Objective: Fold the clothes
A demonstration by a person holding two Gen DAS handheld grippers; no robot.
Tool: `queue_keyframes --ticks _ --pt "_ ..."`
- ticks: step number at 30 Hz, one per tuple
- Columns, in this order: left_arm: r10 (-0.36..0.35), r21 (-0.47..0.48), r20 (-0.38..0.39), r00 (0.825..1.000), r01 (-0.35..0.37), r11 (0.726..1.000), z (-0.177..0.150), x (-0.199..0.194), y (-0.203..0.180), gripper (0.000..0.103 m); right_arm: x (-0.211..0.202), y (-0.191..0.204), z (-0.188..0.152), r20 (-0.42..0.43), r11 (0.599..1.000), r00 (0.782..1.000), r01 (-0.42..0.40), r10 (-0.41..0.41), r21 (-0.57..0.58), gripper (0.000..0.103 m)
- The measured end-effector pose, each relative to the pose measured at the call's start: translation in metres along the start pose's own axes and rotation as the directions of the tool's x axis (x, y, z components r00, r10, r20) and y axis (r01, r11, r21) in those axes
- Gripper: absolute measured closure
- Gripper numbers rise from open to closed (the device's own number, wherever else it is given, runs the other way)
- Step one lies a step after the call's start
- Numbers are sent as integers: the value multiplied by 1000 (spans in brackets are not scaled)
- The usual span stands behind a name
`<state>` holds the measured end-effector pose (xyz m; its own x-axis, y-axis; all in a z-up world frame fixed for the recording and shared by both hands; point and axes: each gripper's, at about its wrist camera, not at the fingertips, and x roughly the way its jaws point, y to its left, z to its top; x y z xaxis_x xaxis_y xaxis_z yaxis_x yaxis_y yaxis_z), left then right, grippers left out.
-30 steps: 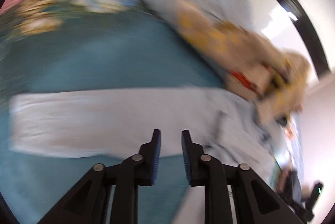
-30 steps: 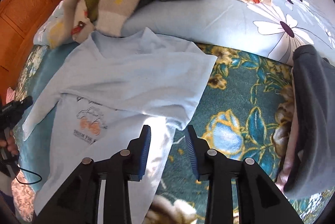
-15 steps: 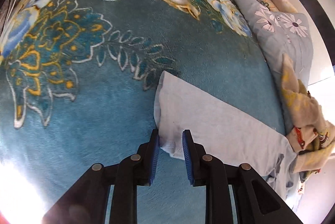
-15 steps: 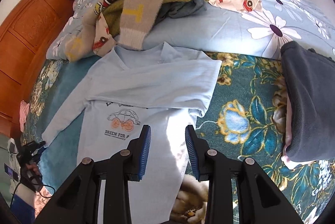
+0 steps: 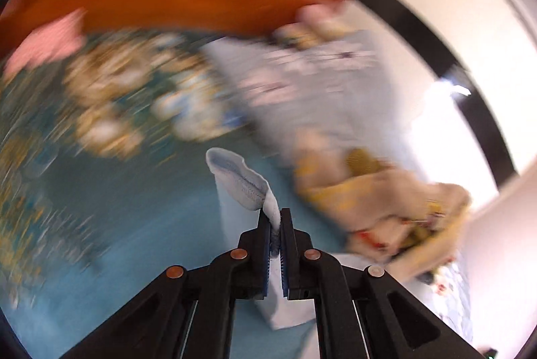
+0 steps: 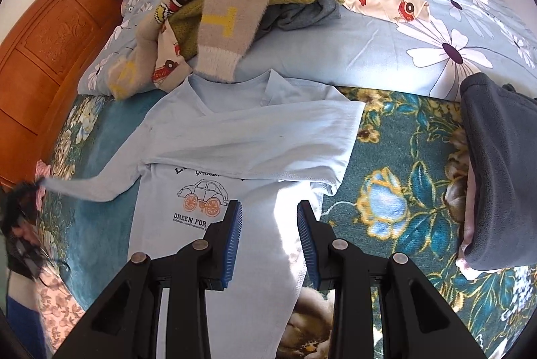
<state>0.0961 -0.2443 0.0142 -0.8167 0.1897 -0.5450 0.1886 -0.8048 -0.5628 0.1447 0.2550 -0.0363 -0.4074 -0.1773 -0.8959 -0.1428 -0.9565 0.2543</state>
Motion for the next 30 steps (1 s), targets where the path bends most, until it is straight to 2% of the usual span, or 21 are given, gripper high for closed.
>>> queue_keyframes --ticks 2,4,7,9,11,13,16,19,23,26,30 --pt "-115 95 -18 993 116 989 8 19 -56 98 3 -5 0 -1 1000 1000 -9 9 20 68" --pt "-225 178 -65 972 233 956 9 42 -112 98 5 -11 -1 -3 999 1000 -15 15 37 68" --pt "-293 260 -180 939 333 906 -17 79 -179 98 8 -20 -2 -2 998 1000 -19 19 57 68" --pt "-325 270 -275 905 397 877 -47 103 -212 98 9 -28 -2 1 997 1000 -21 21 76 68" --pt "-346 264 -371 862 455 851 -81 126 -239 98 10 -38 -3 5 995 1000 -20 20 98 68" --pt "-338 255 -461 820 488 835 -117 142 -259 98 10 -49 -4 8 992 1000 -19 18 122 68" --pt "-313 229 -585 749 522 822 -175 160 -279 98 12 -65 -6 10 987 1000 -17 15 158 68" --pt "-279 212 -673 685 540 815 -227 164 -293 98 14 -80 -10 13 979 1000 -21 18 204 68" --pt "-212 223 -735 645 523 822 -272 179 -295 98 20 -95 -18 10 967 1000 -21 19 254 68" --pt "-152 236 -768 622 496 836 -295 197 -293 98 24 -103 -23 7 961 1000 -24 23 276 68" --pt "-88 256 -795 601 463 849 -317 209 -287 96 28 -109 -26 11 955 1000 -29 27 296 68"
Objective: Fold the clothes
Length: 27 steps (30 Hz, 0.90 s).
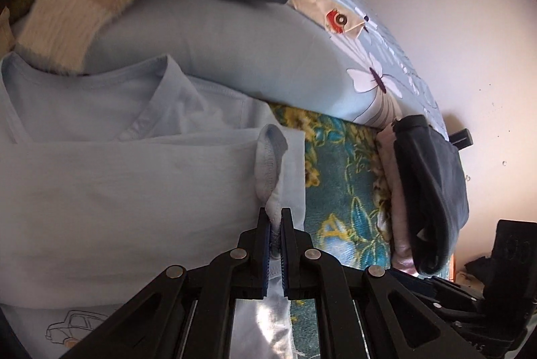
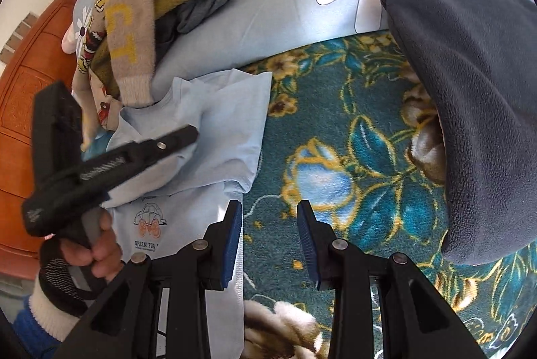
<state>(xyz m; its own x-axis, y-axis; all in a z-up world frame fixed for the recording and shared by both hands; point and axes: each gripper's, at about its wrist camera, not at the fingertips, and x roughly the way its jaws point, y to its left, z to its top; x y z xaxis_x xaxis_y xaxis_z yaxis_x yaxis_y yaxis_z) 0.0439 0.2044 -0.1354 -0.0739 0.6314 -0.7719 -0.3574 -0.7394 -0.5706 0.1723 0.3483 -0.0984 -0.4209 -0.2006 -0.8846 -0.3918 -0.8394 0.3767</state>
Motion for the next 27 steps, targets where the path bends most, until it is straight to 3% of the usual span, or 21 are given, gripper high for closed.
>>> queue_keyframes --ticks 3,5,6,8,11,14,17,20,21,24,27 --pt "5 -26 -24 1000 -5 1000 -3 11 3 91 -1 -2 2 14 1000 1000 -8 8 7 68" --pt "-14 -59 -42 999 11 998 -5 13 8 77 -2 -2 5 23 1000 1000 -12 12 7 68" --pt "-37 -76 -49 998 33 997 -6 13 10 75 -2 -2 7 27 1000 1000 -14 14 7 68" --pt "-66 -99 -54 996 60 993 -9 6 13 66 -1 1 12 31 1000 999 -21 21 -2 68" --pt "-90 -127 -42 995 84 988 -14 -20 21 62 4 6 21 34 999 999 -36 36 -19 68" --pt "-88 -171 62 994 97 980 -22 -67 47 56 16 16 32 23 997 997 -69 69 -34 68" --pt "111 -237 150 983 -73 969 -26 -114 93 55 36 22 44 -1 994 995 -102 102 -27 67" --pt "319 -342 167 933 -249 906 -27 -148 150 54 56 22 55 -19 991 991 -136 136 19 59" --pt "360 -379 166 918 -277 883 -27 -157 166 54 62 21 59 -23 987 987 -155 156 40 59" --pt "411 -464 162 897 -298 834 -27 -173 206 54 77 18 66 -25 978 982 -184 187 96 58" --pt "417 -477 158 895 -300 826 -24 -175 220 54 88 20 72 -23 973 979 -199 203 115 58"
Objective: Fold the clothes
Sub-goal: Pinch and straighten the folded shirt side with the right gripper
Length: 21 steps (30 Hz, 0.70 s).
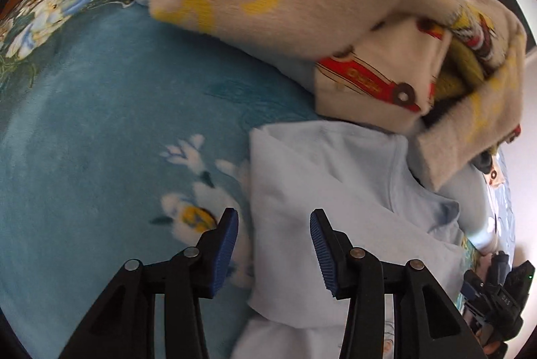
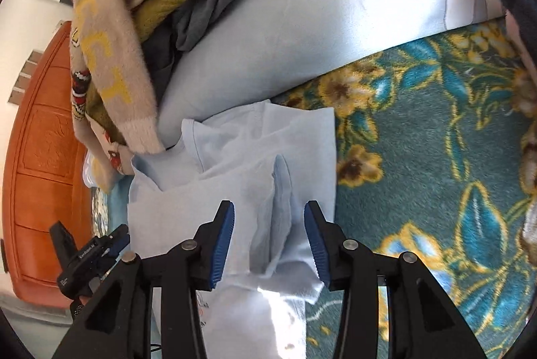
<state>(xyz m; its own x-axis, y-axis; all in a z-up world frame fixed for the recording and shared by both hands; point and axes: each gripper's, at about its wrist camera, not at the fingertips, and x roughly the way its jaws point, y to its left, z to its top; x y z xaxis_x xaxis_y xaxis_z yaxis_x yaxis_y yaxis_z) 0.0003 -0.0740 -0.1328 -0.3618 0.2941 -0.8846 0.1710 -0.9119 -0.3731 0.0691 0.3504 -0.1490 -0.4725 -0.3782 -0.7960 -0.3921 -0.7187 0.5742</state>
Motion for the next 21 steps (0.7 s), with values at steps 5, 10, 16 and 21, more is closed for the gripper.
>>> queue_keyframes --ticks 5,10,16,21 --pt "-2 47 -20 1000 3 999 1 13 -7 54 16 1 5 -13 999 1000 20 -19 25 58" --pt "6 60 -14 1000 -5 998 3 18 -10 54 17 6 2 -18 999 999 50 -50 7 97" --pt "14 81 -7 1000 -13 997 6 18 -10 54 -14 24 -1 70 998 997 33 -29 -60 99" --pt "26 97 -1 1000 -26 995 8 18 -11 54 -9 15 -7 72 996 994 85 -82 -33 99"
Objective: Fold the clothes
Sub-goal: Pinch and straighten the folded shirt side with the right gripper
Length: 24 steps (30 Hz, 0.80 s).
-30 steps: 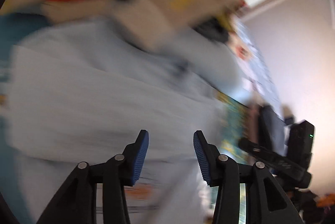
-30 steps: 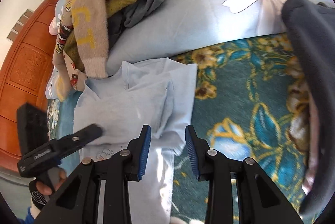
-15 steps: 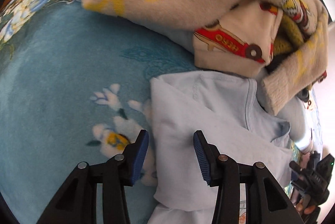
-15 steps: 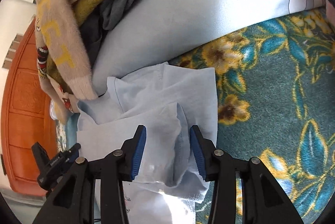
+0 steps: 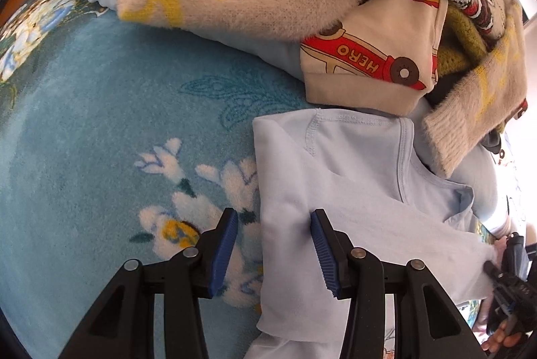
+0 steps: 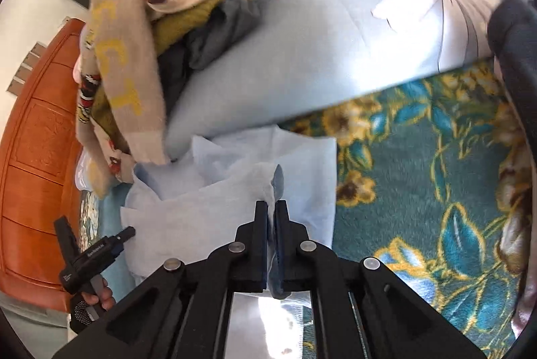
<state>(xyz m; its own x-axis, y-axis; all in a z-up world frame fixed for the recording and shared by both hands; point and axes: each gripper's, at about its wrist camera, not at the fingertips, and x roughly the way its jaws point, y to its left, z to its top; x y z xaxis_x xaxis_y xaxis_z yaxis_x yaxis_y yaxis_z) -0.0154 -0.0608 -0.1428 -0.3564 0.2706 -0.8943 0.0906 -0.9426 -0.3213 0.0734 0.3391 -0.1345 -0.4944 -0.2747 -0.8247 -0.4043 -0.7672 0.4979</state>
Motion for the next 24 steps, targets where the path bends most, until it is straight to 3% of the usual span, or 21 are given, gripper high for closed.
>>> queue_keyframes --ticks 5,8,11,15,17,20,22,24 --pt "68 38 15 998 -68 997 5 0 -1 52 15 -20 -4 -34 997 999 22 -19 80 99" --pt "77 11 17 997 -77 997 9 -1 4 52 20 -21 -4 -44 996 999 29 -26 79 99" --pt "38 -6 29 999 -38 999 14 -14 6 54 18 -17 -1 -53 998 998 27 -24 65 96" --pt "-17 76 85 996 11 997 21 -38 -7 54 -6 -8 1 -7 997 997 71 -71 7 93" --pt "-49 119 73 996 40 992 24 -31 -20 54 -14 0 3 17 995 996 88 -87 -43 93" --pt "-95 182 49 994 85 980 29 -19 -39 54 -6 16 6 -3 994 999 45 -46 -97 93" --pt "-89 170 35 995 82 982 34 -9 -35 54 3 19 6 -28 993 999 16 -19 -117 93" --pt "-80 153 22 997 76 985 38 2 -30 54 10 17 6 -30 992 999 41 -45 -120 93"
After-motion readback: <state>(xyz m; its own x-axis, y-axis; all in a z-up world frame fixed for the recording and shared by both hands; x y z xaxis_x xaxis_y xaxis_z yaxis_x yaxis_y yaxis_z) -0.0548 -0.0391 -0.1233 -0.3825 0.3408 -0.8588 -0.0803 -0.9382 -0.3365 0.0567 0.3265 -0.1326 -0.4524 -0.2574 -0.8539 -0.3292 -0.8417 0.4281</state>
